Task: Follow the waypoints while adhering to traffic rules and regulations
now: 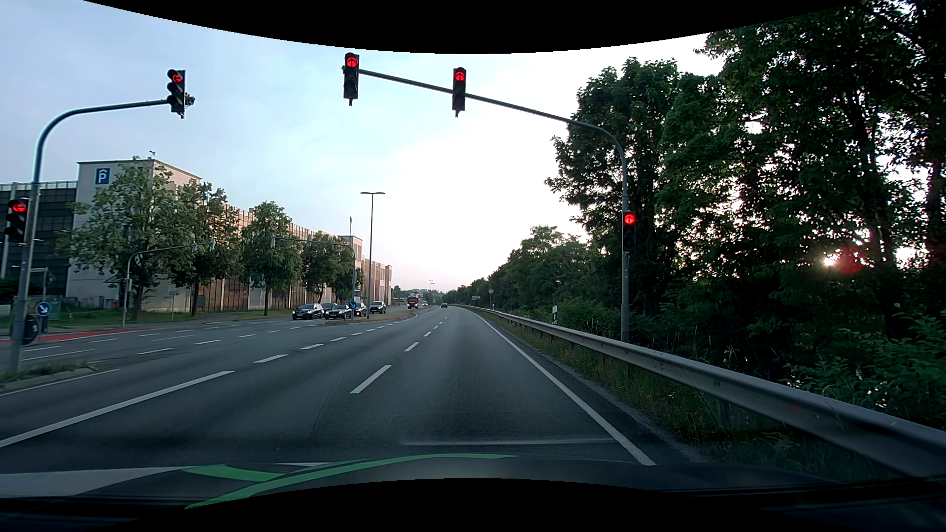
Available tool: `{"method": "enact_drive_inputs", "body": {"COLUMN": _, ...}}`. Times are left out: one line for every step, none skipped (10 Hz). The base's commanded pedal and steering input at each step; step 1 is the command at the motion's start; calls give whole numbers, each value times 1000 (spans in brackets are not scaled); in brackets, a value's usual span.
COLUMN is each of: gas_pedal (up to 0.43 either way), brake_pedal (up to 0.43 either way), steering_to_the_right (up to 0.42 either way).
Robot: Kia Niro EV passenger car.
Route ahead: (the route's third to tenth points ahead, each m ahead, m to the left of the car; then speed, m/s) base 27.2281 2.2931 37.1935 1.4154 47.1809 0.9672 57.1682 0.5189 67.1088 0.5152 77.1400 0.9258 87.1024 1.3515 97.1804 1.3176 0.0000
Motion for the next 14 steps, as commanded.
{"method": "enact_drive_inputs", "body": {"gas_pedal": 0, "brake_pedal": 250, "steering_to_the_right": 3}}
{"method": "enact_drive_inputs", "body": {"gas_pedal": 0, "brake_pedal": 250, "steering_to_the_right": 3}}
{"method": "enact_drive_inputs", "body": {"gas_pedal": 0, "brake_pedal": 250, "steering_to_the_right": 3}}
{"method": "enact_drive_inputs", "body": {"gas_pedal": 0, "brake_pedal": 250, "steering_to_the_right": 3}}
{"method": "enact_drive_inputs", "body": {"gas_pedal": 0, "brake_pedal": 250, "steering_to_the_right": 3}}
{"method": "enact_drive_inputs", "body": {"gas_pedal": 0, "brake_pedal": 250, "steering_to_the_right": 3}}
{"method": "enact_drive_inputs", "body": {"gas_pedal": 0, "brake_pedal": 250, "steering_to_the_right": 3}}
{"method": "enact_drive_inputs", "body": {"gas_pedal": 0, "brake_pedal": 250, "steering_to_the_right": 3}}
{"method": "enact_drive_inputs", "body": {"gas_pedal": 0, "brake_pedal": 250, "steering_to_the_right": 3}}
{"method": "enact_drive_inputs", "body": {"gas_pedal": 0, "brake_pedal": 250, "steering_to_the_right": 3}}
{"method": "enact_drive_inputs", "body": {"gas_pedal": 0, "brake_pedal": 250, "steering_to_the_right": 3}}
{"method": "enact_drive_inputs", "body": {"gas_pedal": 0, "brake_pedal": 250, "steering_to_the_right": 3}}
{"method": "enact_drive_inputs", "body": {"gas_pedal": 0, "brake_pedal": 250, "steering_to_the_right": 3}}
{"method": "enact_drive_inputs", "body": {"gas_pedal": 0, "brake_pedal": 250, "steering_to_the_right": 3}}
